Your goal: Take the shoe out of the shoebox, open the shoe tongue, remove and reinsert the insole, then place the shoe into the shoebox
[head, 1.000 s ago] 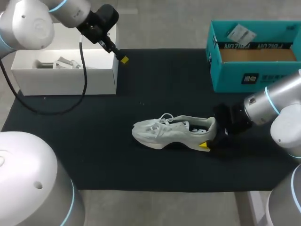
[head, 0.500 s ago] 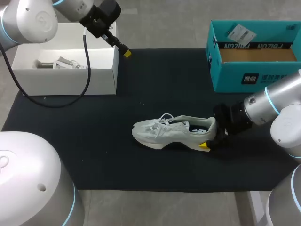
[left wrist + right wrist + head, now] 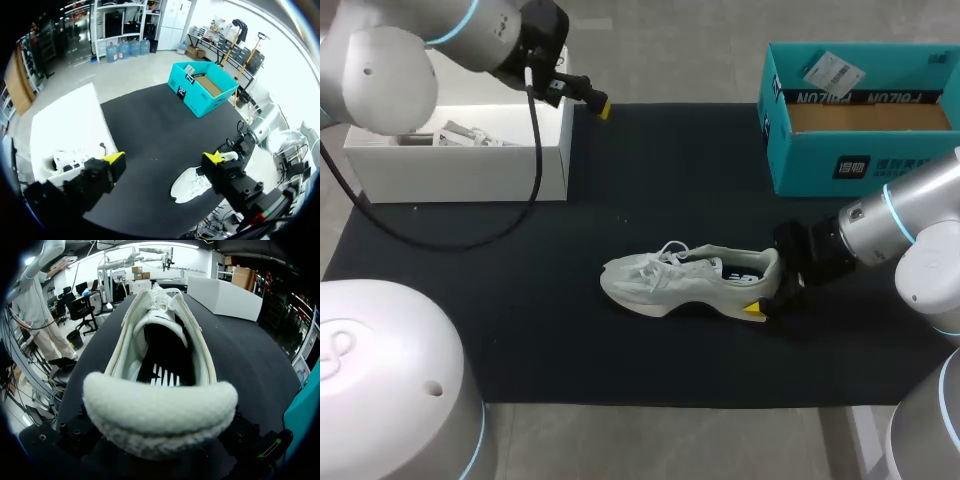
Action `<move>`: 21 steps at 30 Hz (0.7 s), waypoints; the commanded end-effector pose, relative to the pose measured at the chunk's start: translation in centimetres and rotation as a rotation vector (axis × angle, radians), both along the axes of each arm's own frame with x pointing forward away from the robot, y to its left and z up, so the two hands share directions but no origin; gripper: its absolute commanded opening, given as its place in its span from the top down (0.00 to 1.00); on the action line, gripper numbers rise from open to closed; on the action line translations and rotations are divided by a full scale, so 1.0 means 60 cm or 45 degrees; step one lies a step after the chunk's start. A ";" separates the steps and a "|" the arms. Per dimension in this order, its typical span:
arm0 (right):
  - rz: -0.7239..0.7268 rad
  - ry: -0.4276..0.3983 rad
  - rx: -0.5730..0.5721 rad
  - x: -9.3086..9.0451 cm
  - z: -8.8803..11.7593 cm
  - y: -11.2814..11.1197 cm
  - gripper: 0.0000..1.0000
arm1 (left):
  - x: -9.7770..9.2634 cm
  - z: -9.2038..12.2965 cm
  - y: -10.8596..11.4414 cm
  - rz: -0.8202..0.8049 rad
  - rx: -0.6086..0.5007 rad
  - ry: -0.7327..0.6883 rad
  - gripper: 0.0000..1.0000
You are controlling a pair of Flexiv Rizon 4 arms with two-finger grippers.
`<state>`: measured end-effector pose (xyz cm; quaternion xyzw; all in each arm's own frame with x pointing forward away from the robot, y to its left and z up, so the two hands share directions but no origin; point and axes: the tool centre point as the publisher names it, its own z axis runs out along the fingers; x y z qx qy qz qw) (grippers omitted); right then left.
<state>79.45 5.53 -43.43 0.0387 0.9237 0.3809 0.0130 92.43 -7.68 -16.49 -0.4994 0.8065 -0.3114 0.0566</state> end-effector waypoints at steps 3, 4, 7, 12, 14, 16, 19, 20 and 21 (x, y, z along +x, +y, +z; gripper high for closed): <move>-0.002 -0.002 -0.003 0.003 -0.009 0.006 1.00 | -0.037 -0.010 -0.062 0.023 -0.054 -0.063 0.00; -0.002 -0.002 -0.003 0.003 -0.009 0.006 1.00 | -0.040 -0.010 -0.076 -0.010 -0.074 -0.061 0.00; -0.002 -0.002 -0.003 0.003 -0.009 0.006 1.00 | -0.043 -0.010 -0.112 -0.076 -0.197 -0.056 0.00; -0.002 -0.002 -0.003 0.003 -0.009 0.006 1.00 | -0.060 -0.030 -0.159 -0.135 -0.307 0.019 0.00; -0.002 -0.002 -0.003 0.003 -0.009 0.006 1.00 | -0.067 -0.039 -0.169 -0.157 -0.298 0.042 0.00; -0.002 -0.002 -0.003 0.003 -0.009 0.006 1.00 | -0.074 -0.049 -0.179 -0.169 -0.308 0.068 0.00; -0.002 -0.002 -0.003 0.003 -0.009 0.006 1.00 | -0.081 -0.060 -0.190 -0.190 -0.307 0.096 0.00; -0.002 -0.002 -0.003 0.003 -0.009 0.006 1.00 | -0.083 -0.065 -0.194 -0.197 -0.287 0.105 0.00; -0.002 -0.002 -0.003 0.003 -0.009 0.006 1.00 | -0.086 -0.069 -0.199 -0.220 -0.294 0.121 0.00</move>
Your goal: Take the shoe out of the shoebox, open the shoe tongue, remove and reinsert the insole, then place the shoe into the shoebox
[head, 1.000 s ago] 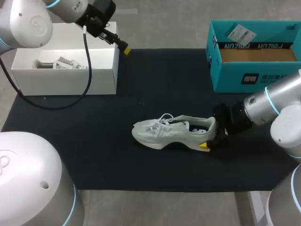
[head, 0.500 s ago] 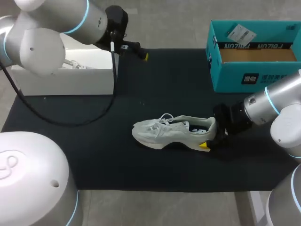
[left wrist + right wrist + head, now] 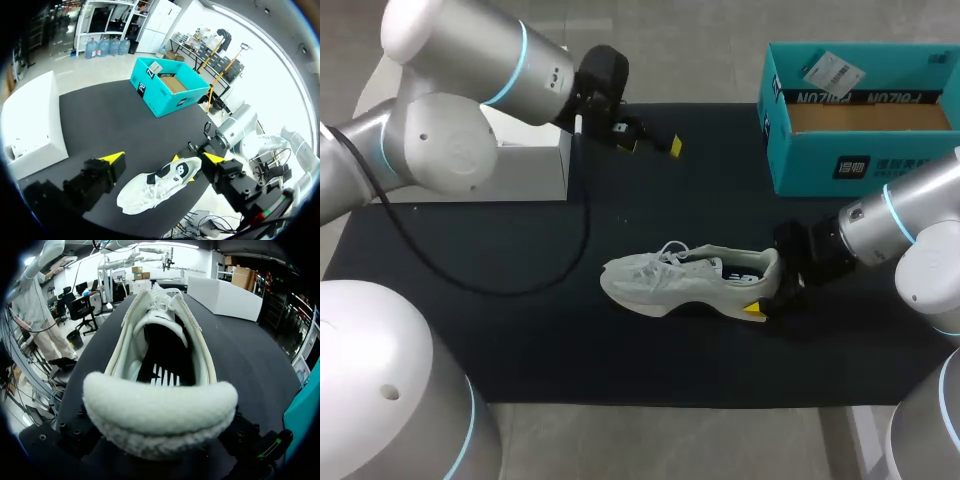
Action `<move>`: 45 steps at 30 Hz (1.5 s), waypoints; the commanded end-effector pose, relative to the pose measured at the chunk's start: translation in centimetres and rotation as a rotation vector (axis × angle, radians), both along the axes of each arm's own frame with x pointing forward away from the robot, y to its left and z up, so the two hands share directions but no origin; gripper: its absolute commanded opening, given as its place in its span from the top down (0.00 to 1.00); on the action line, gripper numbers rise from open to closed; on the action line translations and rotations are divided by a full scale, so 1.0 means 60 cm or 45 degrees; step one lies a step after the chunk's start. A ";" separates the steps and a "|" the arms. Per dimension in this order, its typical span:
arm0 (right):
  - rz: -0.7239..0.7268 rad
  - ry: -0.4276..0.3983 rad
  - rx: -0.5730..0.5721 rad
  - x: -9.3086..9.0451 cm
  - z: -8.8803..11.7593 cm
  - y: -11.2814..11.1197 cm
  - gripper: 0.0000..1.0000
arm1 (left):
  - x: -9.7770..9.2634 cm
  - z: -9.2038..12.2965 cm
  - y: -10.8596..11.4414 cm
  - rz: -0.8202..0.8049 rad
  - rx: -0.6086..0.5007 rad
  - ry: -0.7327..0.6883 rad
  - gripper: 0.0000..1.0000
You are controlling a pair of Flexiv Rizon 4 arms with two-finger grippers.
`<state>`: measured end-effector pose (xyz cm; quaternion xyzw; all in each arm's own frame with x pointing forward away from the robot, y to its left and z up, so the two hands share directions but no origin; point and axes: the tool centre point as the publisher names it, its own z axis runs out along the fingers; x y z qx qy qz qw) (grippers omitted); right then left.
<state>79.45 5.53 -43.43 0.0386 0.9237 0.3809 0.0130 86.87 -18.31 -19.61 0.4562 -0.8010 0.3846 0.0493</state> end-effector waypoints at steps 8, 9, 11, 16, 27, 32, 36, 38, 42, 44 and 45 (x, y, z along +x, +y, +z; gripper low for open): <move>-0.002 -0.002 -0.003 0.003 -0.009 0.006 1.00 | 0.000 -0.021 -0.036 -0.152 0.038 0.011 0.00; -0.002 -0.002 -0.003 0.003 -0.009 0.006 1.00 | 0.000 -0.021 -0.036 -0.152 0.038 0.011 0.00; -0.002 -0.002 -0.003 0.003 -0.009 0.006 1.00 | 0.000 -0.021 -0.036 -0.152 0.038 0.011 0.00; -0.002 -0.002 -0.003 0.003 -0.009 0.006 1.00 | 0.000 -0.021 -0.036 -0.152 0.038 0.011 0.00; -0.002 -0.002 -0.003 0.003 -0.009 0.006 1.00 | 0.017 -0.042 -0.064 0.300 0.377 0.466 0.00; -0.002 -0.002 -0.003 0.003 -0.009 0.006 1.00 | 0.006 -0.060 -0.073 0.319 0.644 0.551 0.00; -0.002 -0.002 -0.003 0.003 -0.009 0.006 1.00 | -0.013 -0.079 -0.073 0.312 0.875 0.632 0.00; -0.002 -0.002 -0.003 0.003 -0.009 0.006 1.00 | -0.024 -0.085 -0.067 0.301 0.953 0.655 0.00; -0.002 -0.002 -0.003 0.003 -0.009 0.006 1.00 | -0.046 -0.093 -0.061 0.295 1.121 0.623 0.00; -0.002 -0.002 -0.003 0.003 -0.009 0.006 1.00 | -0.055 -0.096 -0.059 0.290 1.163 0.594 0.00; -0.002 -0.002 -0.003 0.003 -0.009 0.006 1.00 | -0.059 -0.097 -0.058 0.324 1.206 0.581 0.00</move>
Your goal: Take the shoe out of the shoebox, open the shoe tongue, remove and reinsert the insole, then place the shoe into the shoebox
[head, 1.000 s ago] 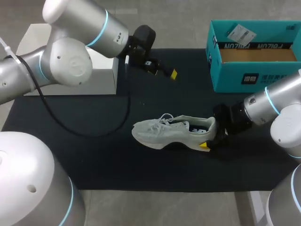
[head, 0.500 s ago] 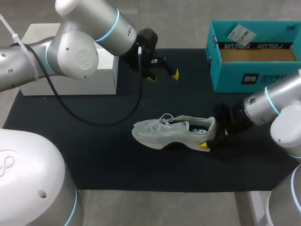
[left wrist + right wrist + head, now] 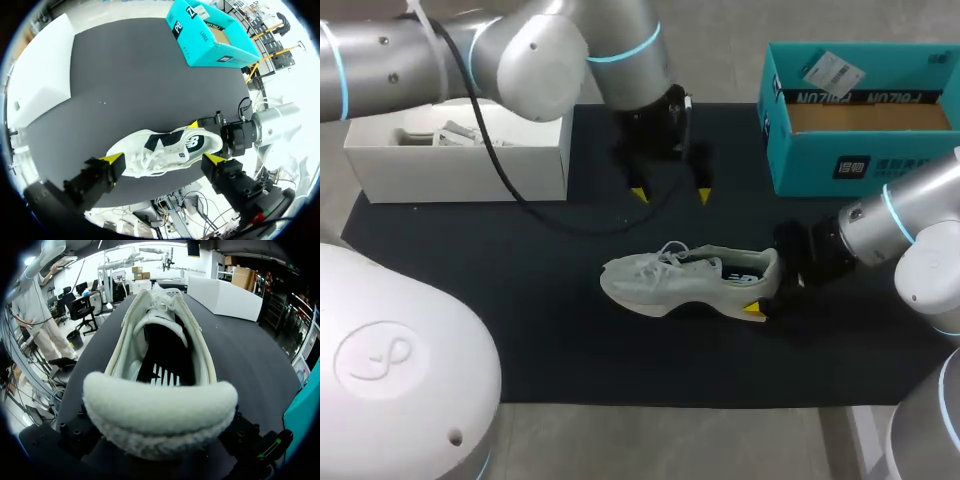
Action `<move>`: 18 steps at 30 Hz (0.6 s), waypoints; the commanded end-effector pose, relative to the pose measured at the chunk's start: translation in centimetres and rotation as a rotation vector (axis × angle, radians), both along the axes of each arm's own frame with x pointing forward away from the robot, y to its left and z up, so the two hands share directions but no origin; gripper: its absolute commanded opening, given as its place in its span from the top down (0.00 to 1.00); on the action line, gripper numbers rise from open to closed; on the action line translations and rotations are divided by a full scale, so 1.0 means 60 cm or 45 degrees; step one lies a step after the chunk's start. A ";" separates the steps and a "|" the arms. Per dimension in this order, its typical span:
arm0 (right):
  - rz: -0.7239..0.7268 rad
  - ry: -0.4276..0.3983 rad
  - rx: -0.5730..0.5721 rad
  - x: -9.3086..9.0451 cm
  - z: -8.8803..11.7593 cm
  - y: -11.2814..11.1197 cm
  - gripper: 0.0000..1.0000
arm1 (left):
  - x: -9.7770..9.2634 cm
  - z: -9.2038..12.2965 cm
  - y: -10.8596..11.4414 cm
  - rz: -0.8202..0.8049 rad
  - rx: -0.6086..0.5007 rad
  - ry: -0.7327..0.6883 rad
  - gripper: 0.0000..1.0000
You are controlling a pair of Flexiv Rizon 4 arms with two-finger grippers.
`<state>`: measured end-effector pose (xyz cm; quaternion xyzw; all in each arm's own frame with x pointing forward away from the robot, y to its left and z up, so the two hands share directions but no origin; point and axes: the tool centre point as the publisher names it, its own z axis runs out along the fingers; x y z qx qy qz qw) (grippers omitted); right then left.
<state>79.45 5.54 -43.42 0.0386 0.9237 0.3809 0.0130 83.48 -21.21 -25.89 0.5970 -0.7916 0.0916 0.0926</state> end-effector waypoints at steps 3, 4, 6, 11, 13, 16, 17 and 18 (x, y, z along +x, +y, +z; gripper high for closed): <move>-0.002 -0.002 -0.004 0.003 -0.009 0.006 1.00 | -0.014 -0.001 -0.014 -0.023 0.732 0.042 0.00; -0.002 -0.002 -0.004 0.003 -0.009 0.006 1.00 | -0.017 -0.005 -0.019 -0.018 0.756 0.043 0.00; -0.002 -0.002 -0.004 0.003 -0.009 0.006 1.00 | -0.023 -0.010 -0.022 0.012 0.742 0.044 0.00; -0.002 -0.002 -0.004 0.003 -0.009 0.006 1.00 | -0.031 -0.028 -0.021 0.122 0.734 0.034 0.00; -0.002 -0.002 -0.004 0.003 -0.009 0.006 1.00 | -0.037 -0.033 -0.024 0.136 0.716 0.032 0.00; -0.002 -0.002 -0.004 0.003 -0.009 0.006 1.00 | -0.046 -0.041 -0.033 0.130 0.696 -0.014 0.00; -0.002 -0.002 -0.004 0.003 -0.009 0.006 1.00 | -0.047 -0.042 -0.034 0.139 0.673 -0.029 0.00; -0.002 -0.002 -0.004 0.003 -0.009 0.006 1.00 | -0.049 -0.042 -0.034 0.138 0.640 -0.039 0.00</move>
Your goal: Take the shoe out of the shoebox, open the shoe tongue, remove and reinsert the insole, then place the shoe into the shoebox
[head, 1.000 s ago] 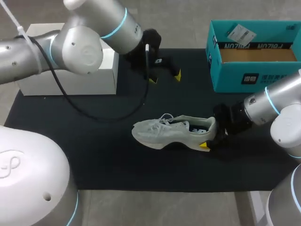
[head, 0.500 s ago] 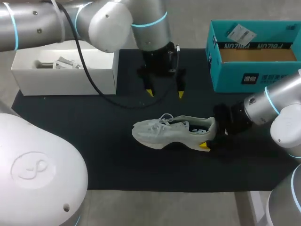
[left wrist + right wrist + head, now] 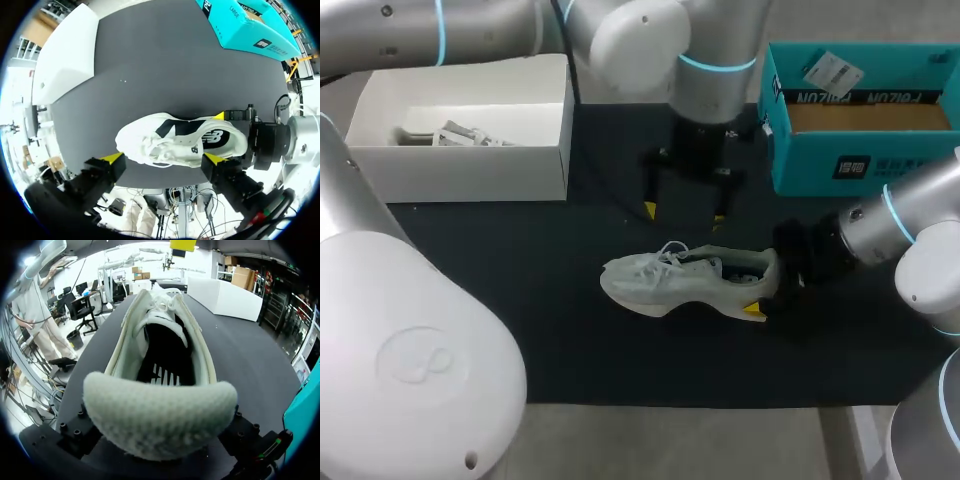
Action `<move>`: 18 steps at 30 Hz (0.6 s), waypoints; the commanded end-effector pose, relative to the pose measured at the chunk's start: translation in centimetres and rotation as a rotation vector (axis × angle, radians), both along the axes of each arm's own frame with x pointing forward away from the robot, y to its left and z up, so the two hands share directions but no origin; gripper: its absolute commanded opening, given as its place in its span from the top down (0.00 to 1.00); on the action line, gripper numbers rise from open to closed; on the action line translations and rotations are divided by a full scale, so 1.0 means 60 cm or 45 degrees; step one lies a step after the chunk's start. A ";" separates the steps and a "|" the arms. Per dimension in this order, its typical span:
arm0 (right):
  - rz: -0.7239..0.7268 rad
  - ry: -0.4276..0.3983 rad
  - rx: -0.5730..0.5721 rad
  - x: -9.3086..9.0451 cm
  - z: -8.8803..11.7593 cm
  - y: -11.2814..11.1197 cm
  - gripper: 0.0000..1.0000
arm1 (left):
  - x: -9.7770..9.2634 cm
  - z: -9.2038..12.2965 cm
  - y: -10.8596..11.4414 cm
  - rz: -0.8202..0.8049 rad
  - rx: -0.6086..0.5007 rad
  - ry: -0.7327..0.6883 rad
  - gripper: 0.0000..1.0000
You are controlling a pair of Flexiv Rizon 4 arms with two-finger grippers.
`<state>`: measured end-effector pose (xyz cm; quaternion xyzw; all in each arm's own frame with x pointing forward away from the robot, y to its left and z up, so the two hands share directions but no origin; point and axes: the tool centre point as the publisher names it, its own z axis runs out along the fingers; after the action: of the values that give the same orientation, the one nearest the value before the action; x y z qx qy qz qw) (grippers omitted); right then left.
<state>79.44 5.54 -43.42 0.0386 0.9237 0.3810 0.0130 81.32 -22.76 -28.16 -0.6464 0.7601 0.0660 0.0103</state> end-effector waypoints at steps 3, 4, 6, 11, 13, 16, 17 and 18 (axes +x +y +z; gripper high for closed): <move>-0.002 -0.002 -0.004 0.003 -0.009 0.006 1.00 | -0.016 -0.005 -0.009 -0.028 0.099 -0.114 0.00; -0.002 -0.002 -0.004 0.003 -0.009 0.006 1.00 | -0.018 -0.005 -0.009 -0.031 0.076 -0.125 0.00; -0.002 -0.002 -0.004 0.003 -0.009 0.006 1.00 | -0.021 -0.005 -0.011 -0.054 0.060 -0.143 0.00; -0.002 -0.002 -0.004 0.003 -0.009 0.006 1.00 | -0.027 -0.012 -0.015 -0.064 0.005 -0.140 0.00; -0.002 -0.002 -0.004 0.003 -0.009 0.006 1.00 | -0.029 -0.019 -0.020 -0.071 0.025 -0.131 0.00; -0.002 -0.002 -0.004 0.003 -0.009 0.006 1.00 | -0.034 -0.032 -0.036 -0.117 0.066 -0.115 0.00; -0.002 -0.002 -0.004 0.003 -0.009 0.006 1.00 | -0.037 -0.037 -0.043 -0.136 0.123 -0.124 0.00; -0.002 -0.002 -0.004 0.003 -0.009 0.006 1.00 | -0.038 -0.042 -0.049 -0.152 0.135 -0.119 0.00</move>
<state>79.45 5.53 -43.43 0.0387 0.9237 0.3809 0.0130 79.07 -24.05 -29.86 -0.6078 0.7900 0.0514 0.0617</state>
